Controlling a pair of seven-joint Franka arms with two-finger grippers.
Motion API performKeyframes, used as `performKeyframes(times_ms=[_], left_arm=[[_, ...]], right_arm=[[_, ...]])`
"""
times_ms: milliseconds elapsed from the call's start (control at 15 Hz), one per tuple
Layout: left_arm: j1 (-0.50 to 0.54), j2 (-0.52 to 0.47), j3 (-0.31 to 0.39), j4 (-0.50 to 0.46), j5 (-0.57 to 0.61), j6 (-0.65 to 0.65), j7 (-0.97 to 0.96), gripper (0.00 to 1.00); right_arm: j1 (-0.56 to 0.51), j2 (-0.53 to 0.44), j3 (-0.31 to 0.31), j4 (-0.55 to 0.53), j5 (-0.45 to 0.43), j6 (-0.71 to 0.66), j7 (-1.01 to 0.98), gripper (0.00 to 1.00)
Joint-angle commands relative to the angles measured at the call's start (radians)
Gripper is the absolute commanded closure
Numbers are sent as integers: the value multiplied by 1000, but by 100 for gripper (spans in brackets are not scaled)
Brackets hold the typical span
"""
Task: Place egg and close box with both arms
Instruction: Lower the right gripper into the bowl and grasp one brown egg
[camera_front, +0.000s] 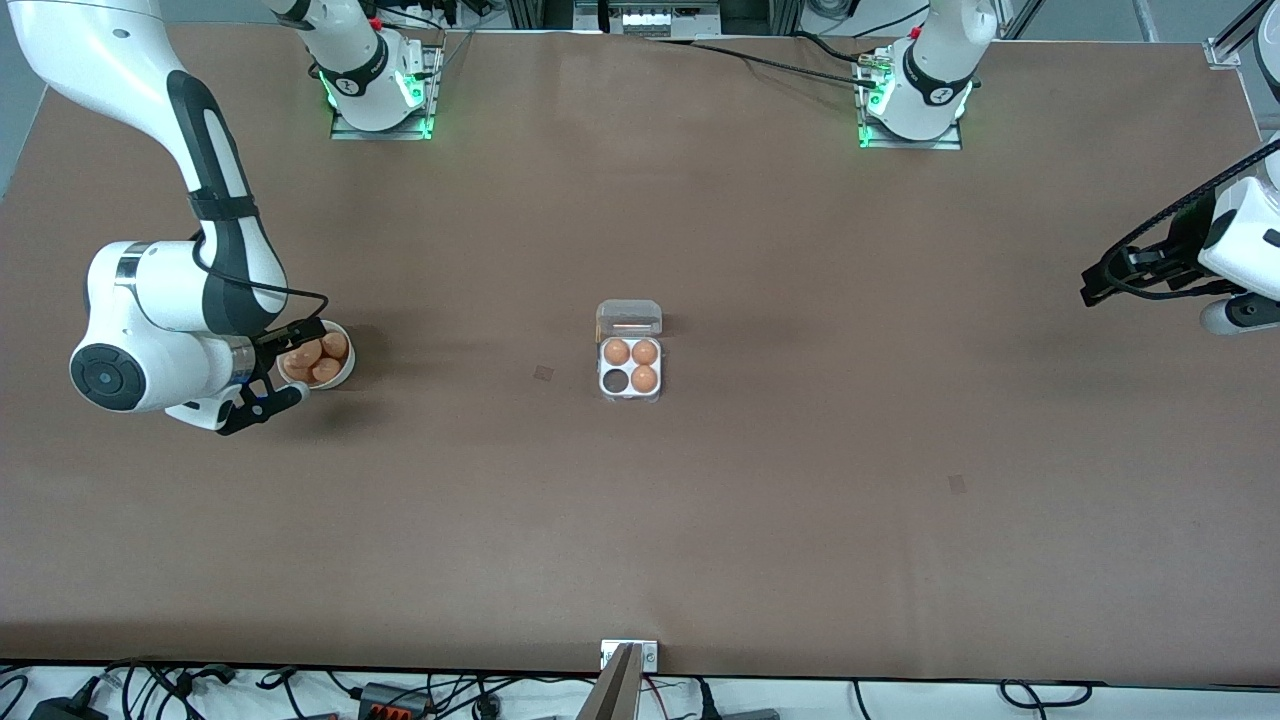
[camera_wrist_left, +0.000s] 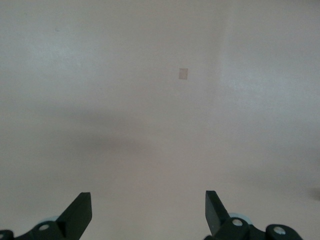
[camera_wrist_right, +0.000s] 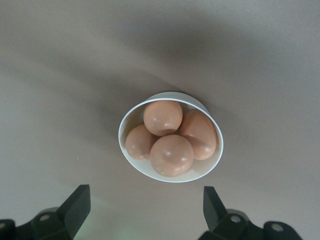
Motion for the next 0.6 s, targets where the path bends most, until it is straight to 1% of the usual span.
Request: performKeyframes(times_ms=[0,200,267,533], left_arm=[[9,-13,0,-10,-18,-1,29,0],[9,-13,0,-10,-18,-1,29,0],[9,-13,0,-10,-18,-1,28,0],[7,-13,-2,-10,-18,-1,28,0]], right_arm=[[-8,5,3,8,0,5,-45,0],[-12,17,3,8,1,23,-71,0],[-29,24,3,8,4,28,-74,0],[-72,41,3,10,101,26,-70,0]])
